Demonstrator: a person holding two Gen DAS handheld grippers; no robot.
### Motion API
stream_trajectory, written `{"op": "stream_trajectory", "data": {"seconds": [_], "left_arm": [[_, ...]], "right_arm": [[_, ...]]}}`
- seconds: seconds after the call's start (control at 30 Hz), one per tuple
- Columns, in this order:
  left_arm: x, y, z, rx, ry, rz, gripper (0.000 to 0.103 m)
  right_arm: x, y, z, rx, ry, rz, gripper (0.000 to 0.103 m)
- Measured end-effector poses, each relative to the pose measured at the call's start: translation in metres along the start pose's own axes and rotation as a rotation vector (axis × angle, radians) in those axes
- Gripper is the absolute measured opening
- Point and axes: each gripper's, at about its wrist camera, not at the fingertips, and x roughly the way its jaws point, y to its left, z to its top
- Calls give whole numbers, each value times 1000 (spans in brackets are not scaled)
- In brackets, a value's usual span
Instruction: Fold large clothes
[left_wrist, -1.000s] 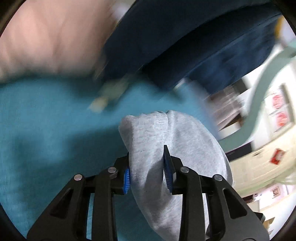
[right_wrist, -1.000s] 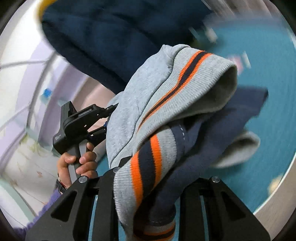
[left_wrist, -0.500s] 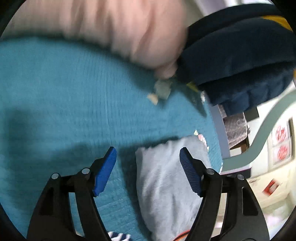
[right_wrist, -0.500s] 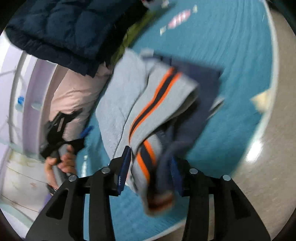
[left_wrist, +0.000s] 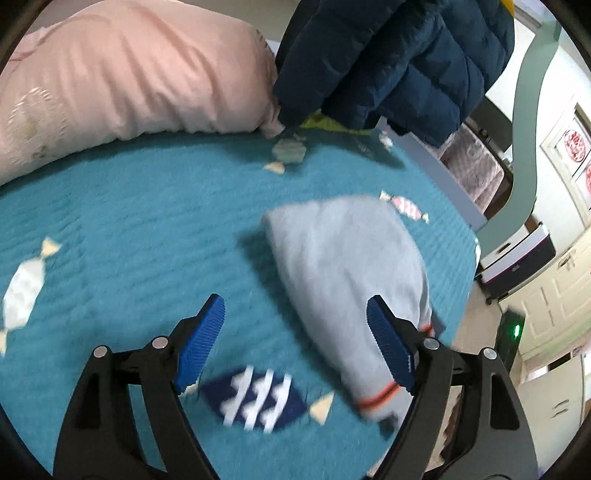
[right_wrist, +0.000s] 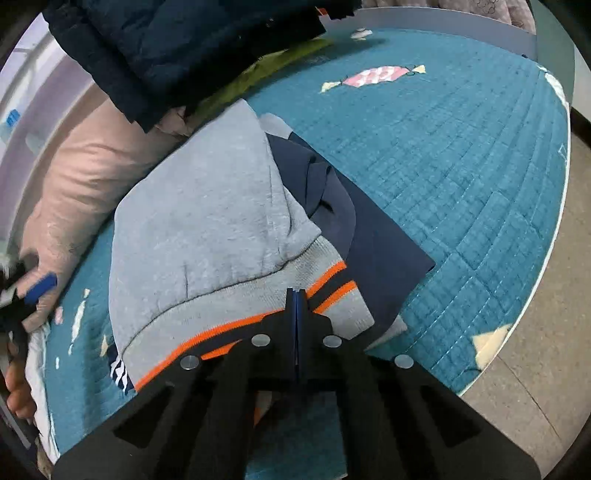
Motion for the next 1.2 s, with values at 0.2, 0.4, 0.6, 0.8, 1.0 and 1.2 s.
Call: {"op": "stream_trajectory", "data": {"seconds": [0.2, 0.4, 0.6, 0.8, 1.0, 1.2], "left_arm": [[-72, -2, -41, -8, -56, 213, 88], [-177, -30, -81, 16, -123, 341, 90], [-288, -59, -124, 3, -205, 398, 93], [-378, -62, -176, -73, -255, 464, 98], [-444, -68, -221, -129, -266, 491, 98], [-510, -91, -252, -109, -377, 541, 98]], "right_arm": [[-68, 59, -9, -196, -78, -7, 10], [-177, 148, -50, -379, -133, -47, 75], [-269, 221, -108, -444, -158, -10, 94], [-336, 273, -168, -543, -200, -7, 95], [-381, 302, -205, -631, -256, 48, 95], [-423, 314, -231, -657, -321, 60, 95]]}}
